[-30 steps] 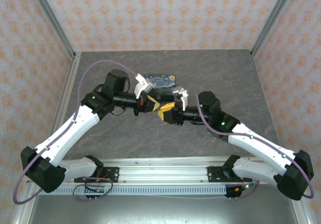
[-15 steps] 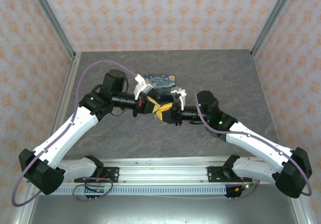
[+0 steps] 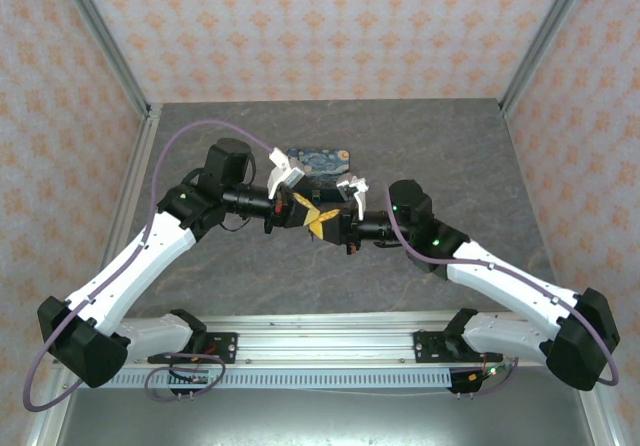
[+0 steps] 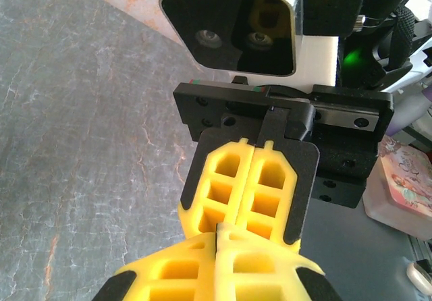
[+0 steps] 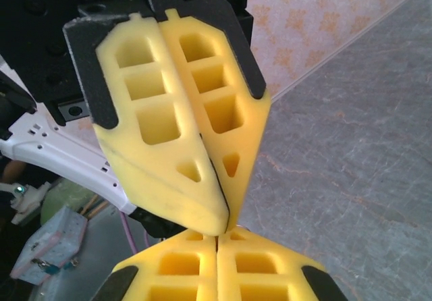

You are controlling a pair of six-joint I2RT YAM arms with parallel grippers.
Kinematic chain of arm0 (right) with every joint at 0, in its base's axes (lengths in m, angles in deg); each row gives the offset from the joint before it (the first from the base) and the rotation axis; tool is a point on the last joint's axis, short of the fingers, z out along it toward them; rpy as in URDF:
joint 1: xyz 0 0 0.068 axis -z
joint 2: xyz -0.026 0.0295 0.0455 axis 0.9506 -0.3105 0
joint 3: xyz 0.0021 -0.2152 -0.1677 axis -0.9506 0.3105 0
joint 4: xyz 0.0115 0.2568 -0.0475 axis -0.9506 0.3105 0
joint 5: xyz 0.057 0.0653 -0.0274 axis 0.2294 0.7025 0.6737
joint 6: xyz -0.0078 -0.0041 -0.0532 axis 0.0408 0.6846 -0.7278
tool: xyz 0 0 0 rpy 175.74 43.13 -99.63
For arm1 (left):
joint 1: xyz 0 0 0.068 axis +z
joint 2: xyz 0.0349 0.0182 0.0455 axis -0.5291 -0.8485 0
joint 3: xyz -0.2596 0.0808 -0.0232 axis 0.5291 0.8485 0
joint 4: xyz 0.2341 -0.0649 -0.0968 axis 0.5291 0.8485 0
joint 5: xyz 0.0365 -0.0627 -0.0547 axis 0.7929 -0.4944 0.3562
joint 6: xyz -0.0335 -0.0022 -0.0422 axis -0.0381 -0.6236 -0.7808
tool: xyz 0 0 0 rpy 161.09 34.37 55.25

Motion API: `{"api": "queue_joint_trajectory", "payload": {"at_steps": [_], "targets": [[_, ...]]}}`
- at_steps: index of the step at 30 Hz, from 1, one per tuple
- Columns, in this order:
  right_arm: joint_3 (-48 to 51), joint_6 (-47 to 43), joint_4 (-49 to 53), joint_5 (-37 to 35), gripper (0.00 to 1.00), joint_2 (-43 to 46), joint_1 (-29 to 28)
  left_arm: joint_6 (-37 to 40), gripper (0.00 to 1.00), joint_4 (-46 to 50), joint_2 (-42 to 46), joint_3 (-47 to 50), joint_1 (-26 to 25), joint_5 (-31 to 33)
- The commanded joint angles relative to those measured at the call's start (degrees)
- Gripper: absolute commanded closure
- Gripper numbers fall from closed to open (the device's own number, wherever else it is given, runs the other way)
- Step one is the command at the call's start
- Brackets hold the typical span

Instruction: Unlock the padlock with the key

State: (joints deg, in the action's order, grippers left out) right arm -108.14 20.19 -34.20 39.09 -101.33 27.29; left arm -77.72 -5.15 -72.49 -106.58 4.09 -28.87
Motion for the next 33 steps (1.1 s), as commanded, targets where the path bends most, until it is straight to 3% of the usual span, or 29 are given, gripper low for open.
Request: {"api": "queue_joint_trajectory", "payload": {"at_steps": [1,4,6,7,10,12,15,19,22,33], "targets": [[-0.14,0.51,-3.16,0.81,1.0,-0.6,-0.19,-1.64,1.0,-1.69,-0.15,-2.34,-0.17,-2.26],[0.72,1.94,-5.48,-0.33,1.0,-0.56,-0.2,-3.76,1.0,-3.58,0.03,-1.86,-0.13,-0.18],[1.7,3.03,-7.16,-1.68,1.0,-0.38,-0.2,-6.01,0.75,-5.46,0.7,-1.15,0.0,2.12],[2.19,3.59,-7.98,-2.5,1.0,-0.31,-0.12,-7.19,0.68,-6.1,1.14,-0.85,0.16,3.44],[3.46,5.03,-9.43,-3.93,1.0,-0.1,0.28,-9.42,0.55,-4.75,2.47,-0.89,2.03,9.32],[4.18,6.0,-10.35,-4.42,1.0,0.01,0.73,-13.88,0.51,-7.43,3.88,1.41,5.38,9.09],[5.36,8.4,-13.43,-4.44,1.0,0.06,1.76,-24.23,0.49,-18.79,6.77,8.58,10.22,5.21],[5.8,11.24,-16.94,-3.4,1.0,-1.09,2.69,-30.11,0.51,-26.71,9.74,15.06,10.54,3.89],[5.41,12.82,-19.01,-2.54,1.0,-2.45,2.78,-36.62,0.57,-35.01,10.98,19.79,10.39,2.52],[4.24,15.88,-23.61,-1.47,1.0,-5.63,2.8,-36.99,0.67,-38.4,13.06,23.87,5.21,1.29]]}}
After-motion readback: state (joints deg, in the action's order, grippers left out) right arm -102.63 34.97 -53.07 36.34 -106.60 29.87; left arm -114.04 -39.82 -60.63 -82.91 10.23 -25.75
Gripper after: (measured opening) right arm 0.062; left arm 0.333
